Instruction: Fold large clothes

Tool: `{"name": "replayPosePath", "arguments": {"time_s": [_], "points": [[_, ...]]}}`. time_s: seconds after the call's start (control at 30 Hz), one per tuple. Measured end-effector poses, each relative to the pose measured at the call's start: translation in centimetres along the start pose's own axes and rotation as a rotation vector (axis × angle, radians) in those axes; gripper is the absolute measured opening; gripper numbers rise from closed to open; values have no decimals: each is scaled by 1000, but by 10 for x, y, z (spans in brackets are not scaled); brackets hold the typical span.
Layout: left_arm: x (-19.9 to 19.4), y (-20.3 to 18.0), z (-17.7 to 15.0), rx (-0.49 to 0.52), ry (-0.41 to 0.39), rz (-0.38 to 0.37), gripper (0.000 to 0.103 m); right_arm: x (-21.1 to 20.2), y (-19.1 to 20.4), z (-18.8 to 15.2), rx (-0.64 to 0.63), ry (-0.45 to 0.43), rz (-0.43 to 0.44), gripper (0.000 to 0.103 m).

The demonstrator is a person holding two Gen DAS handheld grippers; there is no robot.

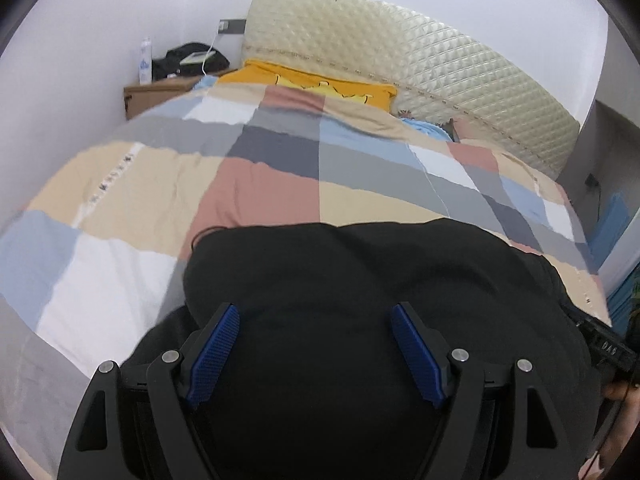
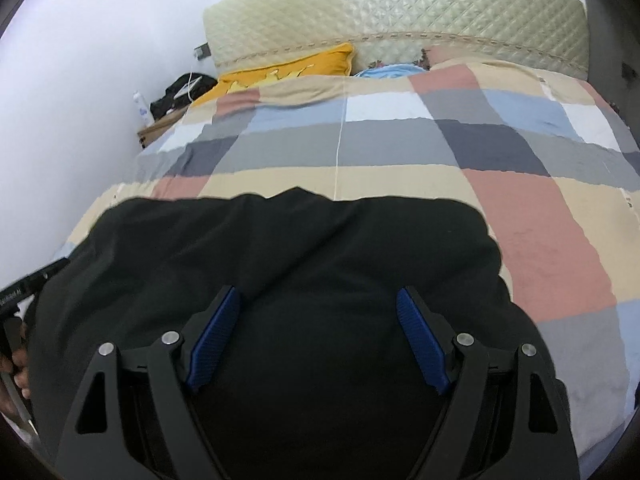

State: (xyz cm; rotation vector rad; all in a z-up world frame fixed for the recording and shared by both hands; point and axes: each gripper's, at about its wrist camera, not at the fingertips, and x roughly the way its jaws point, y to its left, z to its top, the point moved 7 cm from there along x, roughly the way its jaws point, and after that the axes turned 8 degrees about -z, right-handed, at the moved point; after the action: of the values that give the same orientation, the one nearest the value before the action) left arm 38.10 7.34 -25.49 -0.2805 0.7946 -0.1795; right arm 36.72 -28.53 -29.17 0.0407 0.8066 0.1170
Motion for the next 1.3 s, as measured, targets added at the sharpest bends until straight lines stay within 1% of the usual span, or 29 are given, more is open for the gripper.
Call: {"name": "replayPosePath", "arguments": {"time_s": [0.1,0.23,0.43,0.47,0.53,0.6,0.63,0.73,0.77,0.83,0.87,0.9,1.03,1.1,1.2,1.3], "points": [[8,2,-6,-11,29,-18,79,4,0,-4,-3,5,-2,81],[12,3,-10,-19,39,-35,79,5,0,-10,-12,14,-4,82],[14,1,-14,-5,44,-17,80,5,0,-15,-8,13,-15,83],[14,1,-14,-4,46,-12,80,3,0,-15,-11,8,-32,83],[9,-1,-11,3,42,4,80,-6,4,-13,-41,-14,-96,83],[3,-4,-8,9,30,8,79,-20,15,-8,-92,-64,-125,83],[-1,-7,-5,19,17,5,79,-27,22,-5,-109,-88,-118,83],[-12,-22,2,64,-29,0,79,-45,44,1,-117,-128,-46,83],[-14,-28,3,75,-38,-12,79,-49,55,1,-119,-135,-5,83],[-11,-39,2,94,-34,-42,79,-46,71,-4,-144,-118,33,83],[-6,-44,-1,104,-19,-48,79,-39,76,-10,-160,-106,31,83],[0,-47,-4,118,-3,-39,79,-32,79,-13,-167,-94,25,83],[14,-50,-7,127,17,-17,80,-15,74,-17,-118,-71,55,84],[17,-48,-8,123,27,-13,80,-10,75,-19,-122,-59,58,84],[14,-45,-8,114,22,-9,80,-13,77,-21,-127,-58,45,85],[-2,-46,-6,129,-30,42,80,-22,76,-21,-128,-64,30,85]]}}
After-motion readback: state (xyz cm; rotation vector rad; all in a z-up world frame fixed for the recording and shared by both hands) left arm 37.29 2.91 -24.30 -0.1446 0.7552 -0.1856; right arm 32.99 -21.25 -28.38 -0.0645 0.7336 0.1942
